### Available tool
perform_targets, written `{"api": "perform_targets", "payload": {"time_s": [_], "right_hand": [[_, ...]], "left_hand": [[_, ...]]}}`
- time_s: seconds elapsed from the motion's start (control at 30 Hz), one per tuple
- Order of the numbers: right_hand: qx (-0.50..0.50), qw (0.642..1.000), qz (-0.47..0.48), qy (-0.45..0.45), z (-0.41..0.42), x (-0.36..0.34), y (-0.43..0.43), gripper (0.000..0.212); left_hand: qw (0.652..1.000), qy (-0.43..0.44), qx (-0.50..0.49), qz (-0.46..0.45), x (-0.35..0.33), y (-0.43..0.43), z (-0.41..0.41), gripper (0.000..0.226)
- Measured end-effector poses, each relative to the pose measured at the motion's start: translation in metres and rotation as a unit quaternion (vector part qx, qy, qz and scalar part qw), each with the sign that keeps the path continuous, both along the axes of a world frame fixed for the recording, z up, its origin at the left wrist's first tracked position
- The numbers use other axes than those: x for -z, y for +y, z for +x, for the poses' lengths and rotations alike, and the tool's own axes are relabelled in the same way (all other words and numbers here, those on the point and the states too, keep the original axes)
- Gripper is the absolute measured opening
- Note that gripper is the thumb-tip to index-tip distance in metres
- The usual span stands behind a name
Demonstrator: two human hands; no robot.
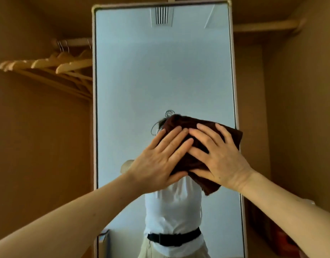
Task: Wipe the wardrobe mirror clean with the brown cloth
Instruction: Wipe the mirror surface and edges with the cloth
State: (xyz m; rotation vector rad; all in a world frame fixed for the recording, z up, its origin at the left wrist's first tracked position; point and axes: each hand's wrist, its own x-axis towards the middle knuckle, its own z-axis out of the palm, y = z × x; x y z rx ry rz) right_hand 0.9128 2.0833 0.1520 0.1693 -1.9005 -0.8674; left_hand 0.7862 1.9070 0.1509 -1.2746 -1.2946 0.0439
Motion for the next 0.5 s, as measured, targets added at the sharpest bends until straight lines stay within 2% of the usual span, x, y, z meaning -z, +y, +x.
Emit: {"api": "perform_targets", "payload": {"time_s": [0.17, 0.3, 0.4, 0.5], "right_hand": [[0.013, 0.999, -0.034, 0.007, 0.000, -0.101, -0.008, 0.062], [0.013, 0.999, -0.033, 0.016, -0.009, -0.179, -0.027, 0.064], [0.029, 0.999, -0.023, 0.020, -0.013, -0.224, -0.050, 0.062], [0.027, 0.998, -0.041, 0.029, -0.016, -0.242, -0.065, 0.056]], "left_hand": [[0.998, -0.008, -0.045, 0.043, -0.096, 0.000, 0.006, 0.078], [0.987, -0.056, -0.109, 0.105, -0.161, -0.011, 0.007, 0.081], [0.978, -0.123, -0.082, 0.146, -0.196, -0.023, 0.012, 0.082], [0.964, -0.179, -0.001, 0.195, -0.218, -0.045, 0.009, 0.079]]}}
